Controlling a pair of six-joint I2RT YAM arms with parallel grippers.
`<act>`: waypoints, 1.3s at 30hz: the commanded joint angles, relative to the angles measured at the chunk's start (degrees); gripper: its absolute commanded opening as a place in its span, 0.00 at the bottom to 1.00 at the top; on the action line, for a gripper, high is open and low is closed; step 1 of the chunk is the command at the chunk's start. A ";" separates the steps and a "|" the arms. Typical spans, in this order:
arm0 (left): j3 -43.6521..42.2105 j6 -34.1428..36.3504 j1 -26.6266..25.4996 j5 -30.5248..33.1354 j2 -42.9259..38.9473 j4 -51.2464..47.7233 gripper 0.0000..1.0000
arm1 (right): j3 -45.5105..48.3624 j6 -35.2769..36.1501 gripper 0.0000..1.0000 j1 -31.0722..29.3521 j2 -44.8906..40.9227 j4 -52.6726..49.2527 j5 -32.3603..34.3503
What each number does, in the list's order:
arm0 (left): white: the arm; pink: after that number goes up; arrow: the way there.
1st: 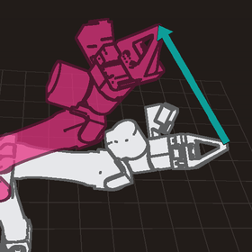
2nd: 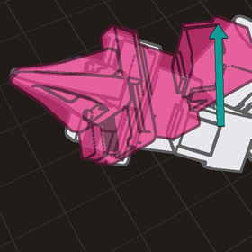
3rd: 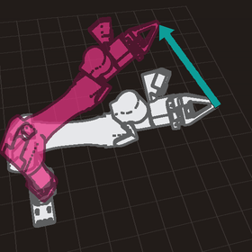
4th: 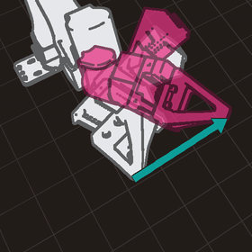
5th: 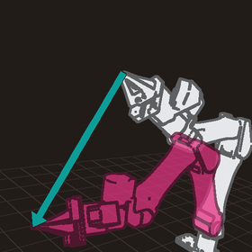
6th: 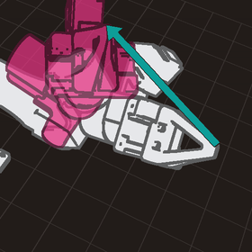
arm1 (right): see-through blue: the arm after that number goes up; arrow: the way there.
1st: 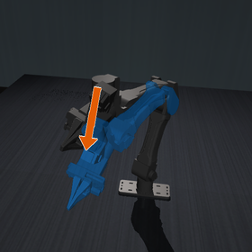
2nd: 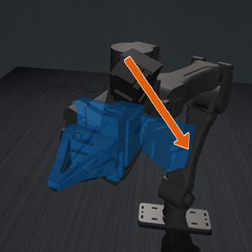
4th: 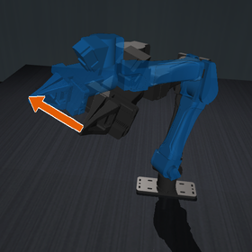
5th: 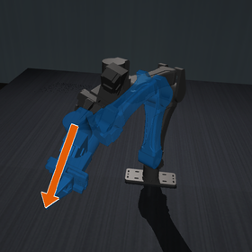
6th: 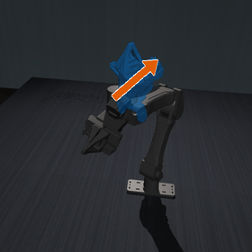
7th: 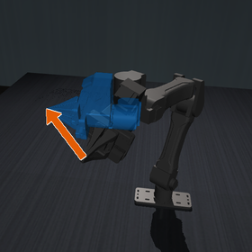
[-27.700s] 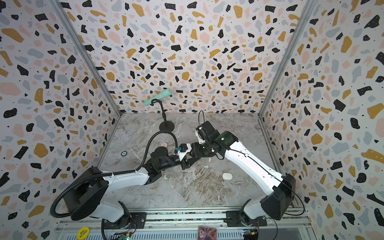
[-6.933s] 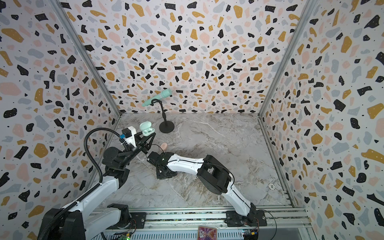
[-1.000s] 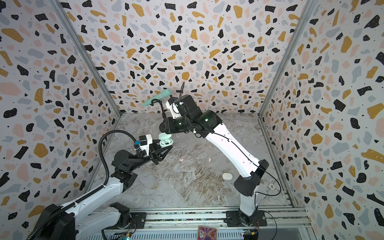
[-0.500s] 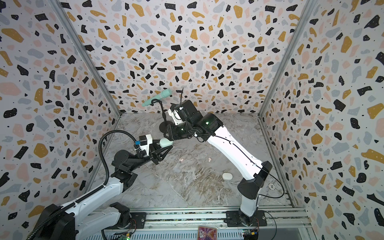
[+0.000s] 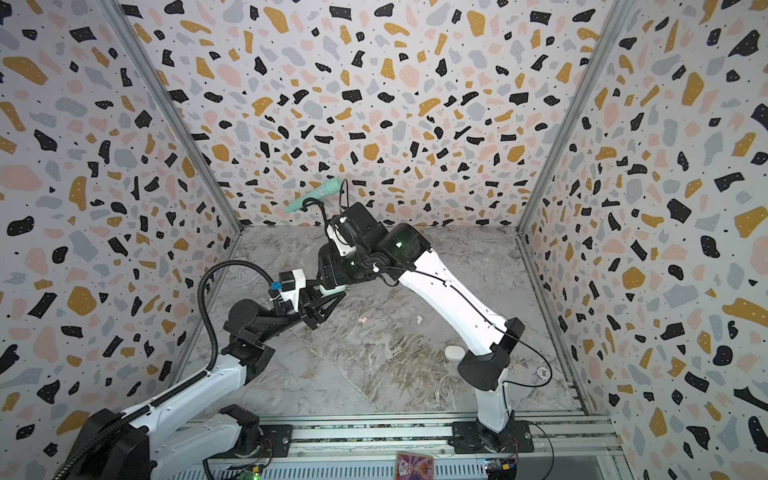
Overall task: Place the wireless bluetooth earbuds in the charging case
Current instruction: 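Close the right gripper on the closed mint green case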
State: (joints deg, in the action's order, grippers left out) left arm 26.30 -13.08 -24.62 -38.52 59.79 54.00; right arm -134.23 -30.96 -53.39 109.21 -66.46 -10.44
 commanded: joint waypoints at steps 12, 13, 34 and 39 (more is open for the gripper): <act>2.17 0.95 -0.34 -0.41 -1.13 2.17 0.46 | -2.95 1.51 0.78 -0.93 0.08 -4.80 1.45; 2.17 0.93 -0.34 -0.46 -1.27 2.17 0.46 | -2.96 1.30 0.78 -0.80 -0.20 -4.58 1.63; 4.91 7.64 -0.38 0.85 -2.05 -11.19 0.43 | -3.47 4.63 0.85 -3.60 -1.25 -2.31 5.86; 5.24 8.16 -0.34 1.06 -1.95 -12.18 0.43 | -3.71 5.21 0.86 -4.34 -0.46 -4.23 8.34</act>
State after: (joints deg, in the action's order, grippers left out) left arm 29.58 -6.46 -24.82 -37.65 58.50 41.21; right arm -135.66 -27.09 -56.99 109.65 -68.79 -4.14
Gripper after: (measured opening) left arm 0.432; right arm 0.857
